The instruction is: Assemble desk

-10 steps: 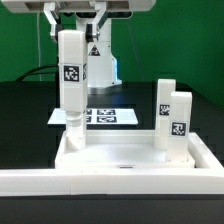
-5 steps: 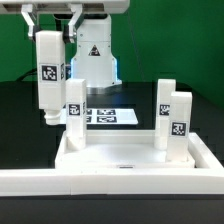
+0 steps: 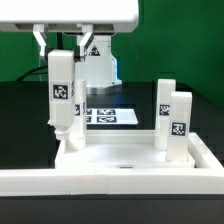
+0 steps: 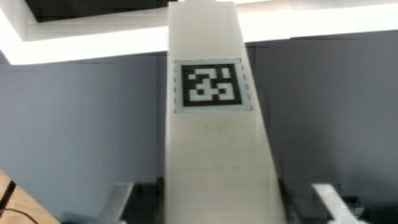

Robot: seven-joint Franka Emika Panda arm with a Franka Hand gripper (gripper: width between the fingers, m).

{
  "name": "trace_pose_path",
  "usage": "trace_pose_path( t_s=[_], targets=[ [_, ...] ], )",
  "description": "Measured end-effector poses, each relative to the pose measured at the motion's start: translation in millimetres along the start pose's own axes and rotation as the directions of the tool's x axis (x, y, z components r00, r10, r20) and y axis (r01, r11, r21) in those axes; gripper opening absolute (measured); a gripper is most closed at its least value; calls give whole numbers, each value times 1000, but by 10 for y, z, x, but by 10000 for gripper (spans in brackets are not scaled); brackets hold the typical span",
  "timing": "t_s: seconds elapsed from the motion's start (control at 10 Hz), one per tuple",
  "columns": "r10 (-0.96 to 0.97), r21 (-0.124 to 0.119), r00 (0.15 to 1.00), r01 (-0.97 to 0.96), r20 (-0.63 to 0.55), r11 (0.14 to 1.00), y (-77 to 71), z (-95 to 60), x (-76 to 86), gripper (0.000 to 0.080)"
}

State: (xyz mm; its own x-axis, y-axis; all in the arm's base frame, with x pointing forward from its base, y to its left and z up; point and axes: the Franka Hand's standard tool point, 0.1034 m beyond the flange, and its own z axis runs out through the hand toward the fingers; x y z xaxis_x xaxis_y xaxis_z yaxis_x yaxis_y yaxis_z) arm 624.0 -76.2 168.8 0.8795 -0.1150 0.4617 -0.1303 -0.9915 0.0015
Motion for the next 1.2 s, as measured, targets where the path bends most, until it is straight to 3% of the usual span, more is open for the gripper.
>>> trace_pose_path(
  t_s=[0.5, 1.2],
  targets=[
    [17, 1, 999, -17, 30, 1000, -173, 194, -136, 288],
    [21, -15, 999, -20, 36, 1000, -96, 307, -178, 288]
  ],
)
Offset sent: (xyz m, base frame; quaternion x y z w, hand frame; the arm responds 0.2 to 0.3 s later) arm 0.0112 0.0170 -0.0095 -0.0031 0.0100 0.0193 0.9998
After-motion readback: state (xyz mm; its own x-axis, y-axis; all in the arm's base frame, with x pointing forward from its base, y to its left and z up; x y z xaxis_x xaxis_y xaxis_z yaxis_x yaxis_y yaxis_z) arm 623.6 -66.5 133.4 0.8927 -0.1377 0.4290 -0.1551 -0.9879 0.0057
